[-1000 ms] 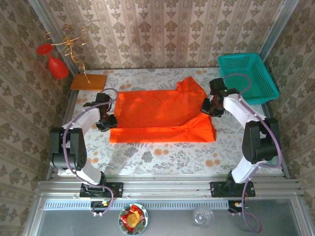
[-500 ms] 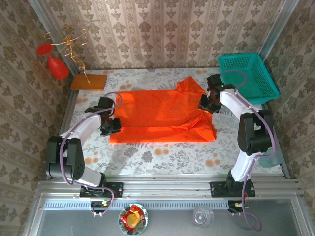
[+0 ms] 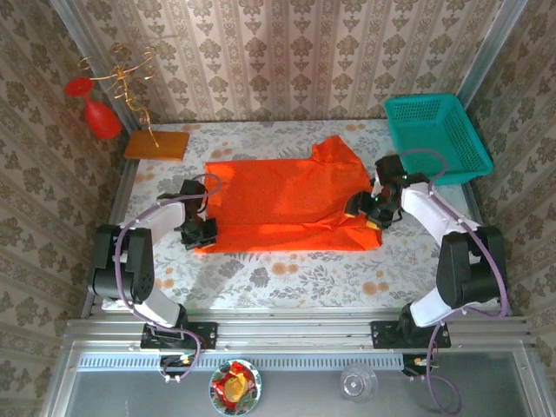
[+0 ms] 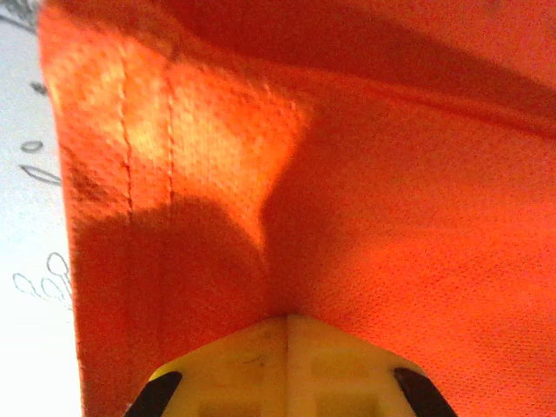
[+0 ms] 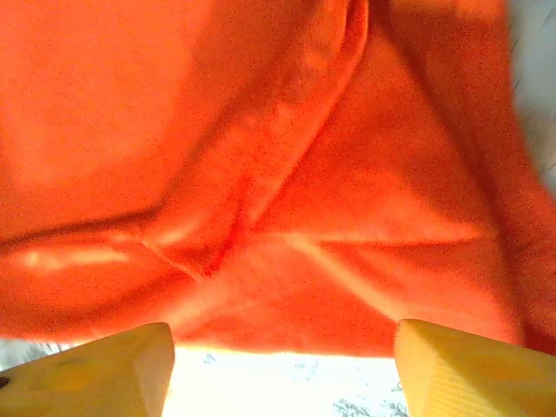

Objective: Fold the inside-out t-shirt
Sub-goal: Smooth out the T-shirt at the center of the table.

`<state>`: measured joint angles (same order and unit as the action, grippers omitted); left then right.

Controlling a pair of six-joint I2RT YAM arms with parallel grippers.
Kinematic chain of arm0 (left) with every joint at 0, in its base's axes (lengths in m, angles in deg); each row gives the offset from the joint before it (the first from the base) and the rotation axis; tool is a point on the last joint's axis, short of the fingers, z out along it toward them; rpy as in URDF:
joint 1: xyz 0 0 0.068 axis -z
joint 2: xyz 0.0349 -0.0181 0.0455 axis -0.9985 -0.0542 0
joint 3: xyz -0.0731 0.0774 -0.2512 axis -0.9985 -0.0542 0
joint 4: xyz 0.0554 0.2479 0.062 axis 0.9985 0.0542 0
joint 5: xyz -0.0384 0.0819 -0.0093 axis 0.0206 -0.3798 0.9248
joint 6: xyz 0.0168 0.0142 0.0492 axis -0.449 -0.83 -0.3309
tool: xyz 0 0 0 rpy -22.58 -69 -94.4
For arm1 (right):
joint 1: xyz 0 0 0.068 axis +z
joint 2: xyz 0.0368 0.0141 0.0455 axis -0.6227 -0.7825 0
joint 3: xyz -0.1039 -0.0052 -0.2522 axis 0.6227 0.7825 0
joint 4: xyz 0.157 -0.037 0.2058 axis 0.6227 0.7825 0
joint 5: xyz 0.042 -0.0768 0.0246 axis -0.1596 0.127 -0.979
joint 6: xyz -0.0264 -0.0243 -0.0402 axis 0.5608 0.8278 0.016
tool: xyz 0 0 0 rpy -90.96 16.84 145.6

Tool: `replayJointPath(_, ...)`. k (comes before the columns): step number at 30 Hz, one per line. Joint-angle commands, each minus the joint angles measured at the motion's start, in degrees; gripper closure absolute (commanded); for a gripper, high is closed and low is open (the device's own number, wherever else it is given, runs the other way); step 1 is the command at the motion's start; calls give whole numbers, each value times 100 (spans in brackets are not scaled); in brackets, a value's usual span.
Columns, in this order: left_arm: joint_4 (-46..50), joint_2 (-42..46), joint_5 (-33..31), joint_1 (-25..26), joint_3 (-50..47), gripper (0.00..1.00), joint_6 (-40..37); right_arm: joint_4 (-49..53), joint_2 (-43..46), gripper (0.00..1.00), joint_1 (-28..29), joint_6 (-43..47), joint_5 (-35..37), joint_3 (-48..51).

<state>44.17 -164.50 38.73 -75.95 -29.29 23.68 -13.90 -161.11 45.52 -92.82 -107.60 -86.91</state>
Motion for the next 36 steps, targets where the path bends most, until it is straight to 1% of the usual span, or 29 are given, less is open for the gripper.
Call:
replayJointPath(1, 77, -263, -130, -135, -197, 100, -155, -499, -192, 19, -36, -139, -535, 248)
replayJointPath(3, 73, -183, -177, -184, -243, 100, -117, -528, -434, 19, -151, -229, -243, 360)
replayJointPath(6, 74, -63, -171, -251, -363, 100, -36, -537, -509, 19, -431, -585, 201, 588)
replayJointPath(9, 21, 37, -148, -276, -550, 100, 70, -553, -304, 20, -631, -896, 566, 859)
replayJointPath(12, -23, 202, -51, -251, -740, 100, 254, -463, -83, 20, -708, -1063, 855, 1053)
replayJointPath(18, -40, 731, 159, -34, -1143, 100, 646, -153, 420, 21, -727, -1121, 1063, 1245)
replayJointPath(22, -93, 1091, 183, 101, -1423, 100, 860, -23, 814, 24, -674, -1070, 934, 1281)
replayJointPath(24, -61, 1319, 174, 101, -1409, 100, 892, 107, 1174, 24, -494, -1086, 941, 1161)
replayJointPath(26, -18, 1538, 164, 101, -1309, 96, 856, 92, 1343, 24, -274, -1143, 828, 1055)
replayJointPath(28, -151, 1756, 199, 101, -1253, 91, 751, -77, 1400, 24, -59, -1263, 546, 965)
replayJointPath(31, -231, 1911, 193, 44, -1145, 86, 641, -567, 1241, 24, 315, -1513, 116, 859)
replayJointPath(33, -281, 1938, 265, 31, -1050, 84, 568, -935, 947, 23, 552, -1599, -112, 753)
replayJointPath(36, -514, 1960, 516, 35, -1013, 80, 573, -1441, 499, 19, 768, -1780, -319, 686)
